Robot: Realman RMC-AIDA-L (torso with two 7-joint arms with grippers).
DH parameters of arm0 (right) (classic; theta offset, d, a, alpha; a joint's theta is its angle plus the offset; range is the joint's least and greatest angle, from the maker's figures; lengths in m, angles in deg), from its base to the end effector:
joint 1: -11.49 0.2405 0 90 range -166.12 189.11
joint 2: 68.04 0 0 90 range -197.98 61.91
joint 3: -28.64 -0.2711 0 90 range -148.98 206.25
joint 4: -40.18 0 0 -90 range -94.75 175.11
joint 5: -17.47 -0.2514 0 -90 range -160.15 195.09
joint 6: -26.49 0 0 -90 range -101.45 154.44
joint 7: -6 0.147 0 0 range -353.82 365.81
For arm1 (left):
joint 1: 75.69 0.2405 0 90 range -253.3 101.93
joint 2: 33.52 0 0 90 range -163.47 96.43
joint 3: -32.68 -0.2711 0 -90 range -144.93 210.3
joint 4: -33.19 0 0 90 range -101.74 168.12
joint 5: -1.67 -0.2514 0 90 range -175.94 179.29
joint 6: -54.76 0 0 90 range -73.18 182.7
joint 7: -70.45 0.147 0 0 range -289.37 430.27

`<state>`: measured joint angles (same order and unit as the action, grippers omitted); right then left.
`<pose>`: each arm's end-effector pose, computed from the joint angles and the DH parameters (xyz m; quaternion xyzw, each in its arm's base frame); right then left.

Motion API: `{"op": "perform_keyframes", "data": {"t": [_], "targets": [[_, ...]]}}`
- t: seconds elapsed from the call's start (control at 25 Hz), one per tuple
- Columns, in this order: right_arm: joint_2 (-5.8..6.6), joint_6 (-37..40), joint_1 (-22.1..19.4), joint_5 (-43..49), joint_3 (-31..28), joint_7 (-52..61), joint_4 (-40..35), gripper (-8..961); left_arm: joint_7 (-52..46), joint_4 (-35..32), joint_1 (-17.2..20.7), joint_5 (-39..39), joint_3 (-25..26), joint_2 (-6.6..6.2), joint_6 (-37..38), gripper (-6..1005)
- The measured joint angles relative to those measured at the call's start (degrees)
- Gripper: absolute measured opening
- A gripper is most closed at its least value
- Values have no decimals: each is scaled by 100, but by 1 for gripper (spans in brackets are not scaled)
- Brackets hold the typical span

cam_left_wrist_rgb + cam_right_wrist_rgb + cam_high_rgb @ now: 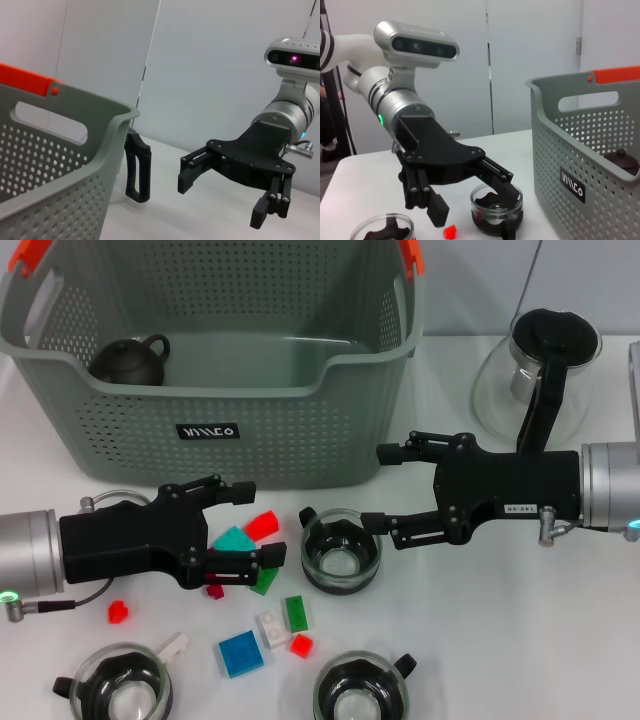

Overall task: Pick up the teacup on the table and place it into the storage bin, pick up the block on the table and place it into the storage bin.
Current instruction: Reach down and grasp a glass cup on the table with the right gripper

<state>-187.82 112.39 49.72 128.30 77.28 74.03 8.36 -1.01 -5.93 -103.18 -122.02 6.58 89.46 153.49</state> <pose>0.2398 0.3938 -0.0538 -0.9669 0.0766 0.2292 0.0816 -0.3150 0.3269 -0.0143 -0.9329 -0.1997 -0.2752 0.1188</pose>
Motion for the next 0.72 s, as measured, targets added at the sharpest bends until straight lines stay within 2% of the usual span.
{"op": "perform_keyframes", "data": {"t": [0.44,0.64,0.72], "targets": [[1,-23,35,-4,73,-187,-11,926,16,11,25,30,-1,7,35,950],[76,-27,104,63,468,-19,-146,926,15,10,34,29,2,7,47,950],[102,-19,125,267,679,312,-491,926,3,11,38,29,7,7,50,950]]}}
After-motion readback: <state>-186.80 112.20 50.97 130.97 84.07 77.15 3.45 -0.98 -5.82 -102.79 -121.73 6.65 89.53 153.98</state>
